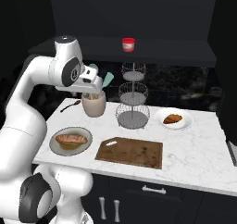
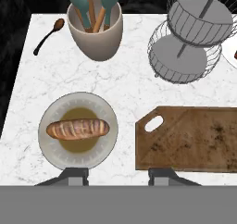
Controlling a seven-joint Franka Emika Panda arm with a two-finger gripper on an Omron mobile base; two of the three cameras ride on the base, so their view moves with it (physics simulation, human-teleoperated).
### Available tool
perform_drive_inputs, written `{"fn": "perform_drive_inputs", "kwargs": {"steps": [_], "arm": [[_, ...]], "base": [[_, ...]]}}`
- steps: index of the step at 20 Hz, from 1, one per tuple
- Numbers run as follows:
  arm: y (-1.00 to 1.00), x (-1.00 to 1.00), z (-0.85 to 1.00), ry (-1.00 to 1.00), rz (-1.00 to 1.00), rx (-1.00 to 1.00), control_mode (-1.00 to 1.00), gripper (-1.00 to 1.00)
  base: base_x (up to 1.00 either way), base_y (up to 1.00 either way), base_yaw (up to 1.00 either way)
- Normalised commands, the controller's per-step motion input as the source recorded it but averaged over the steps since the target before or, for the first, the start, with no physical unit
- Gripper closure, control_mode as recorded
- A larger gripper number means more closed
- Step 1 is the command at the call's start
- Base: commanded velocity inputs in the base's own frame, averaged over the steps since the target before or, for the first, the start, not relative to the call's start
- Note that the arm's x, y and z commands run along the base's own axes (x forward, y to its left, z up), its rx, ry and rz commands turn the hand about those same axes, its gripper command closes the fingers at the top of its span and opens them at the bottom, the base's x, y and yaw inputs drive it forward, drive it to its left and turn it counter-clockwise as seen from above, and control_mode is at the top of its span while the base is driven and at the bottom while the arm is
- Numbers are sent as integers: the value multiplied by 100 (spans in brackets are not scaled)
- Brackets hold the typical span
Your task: From the different types of pastries on the counter, select a croissant and place it on the cutting board. Then retrieve a jar of jam from the cabinet and place it alongside the croissant on the cutting board.
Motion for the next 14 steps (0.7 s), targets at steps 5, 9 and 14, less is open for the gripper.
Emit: {"fn": "perform_drive_inputs", "kwargs": {"steps": [5, 9, 14], "arm": [[0, -14, -4, 0, 0, 0, -100, -100], [-56, -1, -67, -5, -3, 9, -100, -100], [-100, 18, -82, -4, -11, 24, -100, -100]], "base": [[0, 0, 0], [0, 0, 0], [0, 0, 0]]}}
